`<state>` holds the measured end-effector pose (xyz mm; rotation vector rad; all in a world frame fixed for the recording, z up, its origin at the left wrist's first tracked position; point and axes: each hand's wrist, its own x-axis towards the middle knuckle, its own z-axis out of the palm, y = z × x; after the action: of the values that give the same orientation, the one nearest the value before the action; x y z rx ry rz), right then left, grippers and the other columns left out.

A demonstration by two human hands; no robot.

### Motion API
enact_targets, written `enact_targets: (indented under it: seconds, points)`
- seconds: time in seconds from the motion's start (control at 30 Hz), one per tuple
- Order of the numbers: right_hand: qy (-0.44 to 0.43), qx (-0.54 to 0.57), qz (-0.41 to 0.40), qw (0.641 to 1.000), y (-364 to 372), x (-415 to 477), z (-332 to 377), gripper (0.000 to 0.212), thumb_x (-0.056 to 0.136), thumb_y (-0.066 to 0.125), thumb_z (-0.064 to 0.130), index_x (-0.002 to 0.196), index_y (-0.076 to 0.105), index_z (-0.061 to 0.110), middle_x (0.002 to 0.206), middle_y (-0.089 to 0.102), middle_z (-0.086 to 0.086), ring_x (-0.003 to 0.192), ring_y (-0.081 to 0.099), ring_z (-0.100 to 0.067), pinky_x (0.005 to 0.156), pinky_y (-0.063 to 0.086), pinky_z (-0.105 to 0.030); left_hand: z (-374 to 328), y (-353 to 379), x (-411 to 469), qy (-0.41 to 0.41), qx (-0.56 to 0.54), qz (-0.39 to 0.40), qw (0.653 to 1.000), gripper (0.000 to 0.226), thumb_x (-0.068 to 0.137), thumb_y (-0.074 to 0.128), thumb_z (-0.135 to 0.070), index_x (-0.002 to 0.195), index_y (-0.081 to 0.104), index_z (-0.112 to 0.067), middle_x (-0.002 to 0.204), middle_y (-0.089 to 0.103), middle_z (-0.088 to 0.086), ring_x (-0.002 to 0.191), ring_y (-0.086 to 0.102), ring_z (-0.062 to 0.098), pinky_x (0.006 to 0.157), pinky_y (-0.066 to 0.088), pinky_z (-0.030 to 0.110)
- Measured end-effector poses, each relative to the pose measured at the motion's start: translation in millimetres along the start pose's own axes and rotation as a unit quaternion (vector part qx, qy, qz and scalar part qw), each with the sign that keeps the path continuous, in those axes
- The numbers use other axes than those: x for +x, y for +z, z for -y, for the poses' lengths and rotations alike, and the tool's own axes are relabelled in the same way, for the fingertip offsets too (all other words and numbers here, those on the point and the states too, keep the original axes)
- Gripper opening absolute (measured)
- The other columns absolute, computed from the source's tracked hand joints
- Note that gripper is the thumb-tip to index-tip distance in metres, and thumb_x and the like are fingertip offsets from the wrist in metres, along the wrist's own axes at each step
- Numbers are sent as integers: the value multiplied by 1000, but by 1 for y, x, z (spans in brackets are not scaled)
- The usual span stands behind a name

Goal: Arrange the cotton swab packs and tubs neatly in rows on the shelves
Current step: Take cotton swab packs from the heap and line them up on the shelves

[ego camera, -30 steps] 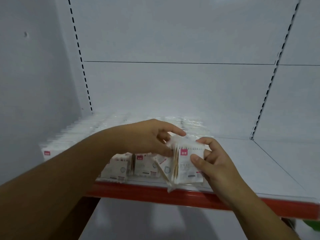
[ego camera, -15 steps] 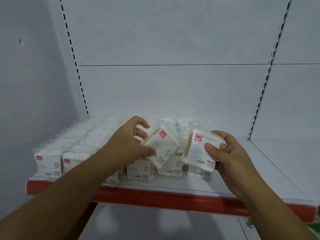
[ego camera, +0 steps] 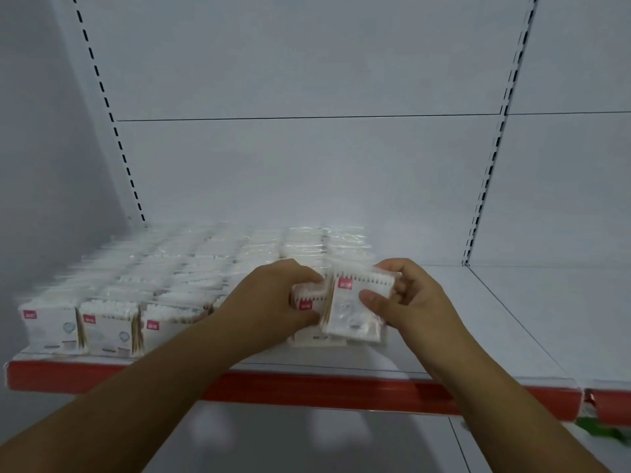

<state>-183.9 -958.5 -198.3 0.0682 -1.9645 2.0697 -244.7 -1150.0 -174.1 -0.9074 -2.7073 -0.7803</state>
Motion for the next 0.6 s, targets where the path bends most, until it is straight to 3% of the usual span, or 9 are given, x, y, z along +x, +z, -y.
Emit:
enact_targets:
  seconds: [0.13, 0.23, 0.3, 0.4, 0.47, 0.5, 0.53, 0.57, 0.6]
  points:
    - [-28, -136, -105, 985, -27, 7, 0, 25, 76, 78, 4, 89, 61, 17, 82, 71, -3, 80, 69, -23, 69, 60, -37, 8, 0, 10, 23, 180, 10, 983, 52, 78, 72, -50, 126, 61, -33, 122, 55, -16, 113, 47, 7, 96, 35, 25]
    - [-47, -257, -97, 960, -35, 6, -10, 27, 69, 84, 14, 81, 63, 27, 75, 70, 7, 73, 65, -9, 67, 54, -27, 11, 6, 12, 60, 278, 42, 958, 52, 80, 66, -57, 127, 59, -37, 131, 49, -17, 122, 42, 9, 101, 28, 30]
    - [-51, -349, -70, 933, -30, 6, -21, 29, 68, 85, 28, 83, 61, 31, 81, 66, 11, 66, 58, -3, 66, 48, -22, 15, 6, 10, 90, 297, 38, 950, 50, 68, 80, -52, 112, 69, -30, 120, 61, -9, 112, 56, 16, 95, 40, 38]
    - [-95, -508, -37, 855, -27, 10, -31, 41, 71, 78, 49, 101, 57, 30, 106, 50, 14, 97, 51, -6, 78, 39, -21, 25, 11, 5, 152, 319, -21, 935, 44, 57, 77, -50, 90, 73, -21, 93, 71, -1, 82, 69, 21, 72, 55, 39]
    - [-117, -553, -25, 825, -31, 12, -29, 59, 70, 72, 60, 117, 53, 29, 127, 39, 10, 120, 38, -9, 91, 36, -22, 25, 13, 1, 152, 322, -33, 934, 53, 67, 57, -52, 107, 68, -20, 108, 69, 2, 98, 68, 24, 84, 54, 45]
    - [-128, -565, -14, 815, -33, 13, -27, 70, 70, 70, 64, 126, 48, 29, 141, 30, 8, 131, 29, -11, 101, 33, -24, 22, 15, -2, 131, 320, -14, 938, 64, 72, 48, -56, 126, 57, -22, 128, 62, 4, 116, 60, 27, 97, 47, 51]
    - [-141, -578, 6, 804, -33, 14, -26, 80, 69, 68, 67, 135, 42, 30, 152, 18, 6, 140, 18, -12, 109, 25, -28, 20, 17, -4, 105, 328, 23, 939, 77, 77, 41, -62, 145, 34, -26, 150, 40, 4, 137, 41, 28, 109, 33, 57]
    - [-158, -595, 31, 787, -32, 15, -26, 87, 70, 65, 69, 142, 36, 30, 159, 7, 4, 145, 8, -15, 113, 16, -31, 21, 20, -5, 77, 343, 57, 934, 87, 82, 36, -69, 152, 2, -30, 160, 9, 1, 148, 14, 28, 115, 15, 61]
    - [-184, -615, 51, 765, -29, 17, -27, 91, 72, 61, 71, 146, 31, 28, 161, 2, 1, 147, 4, -18, 115, 13, -35, 21, 23, -6, 49, 359, 88, 928, 94, 84, 32, -75, 145, -25, -33, 158, -16, -3, 149, -9, 27, 115, 0, 64]
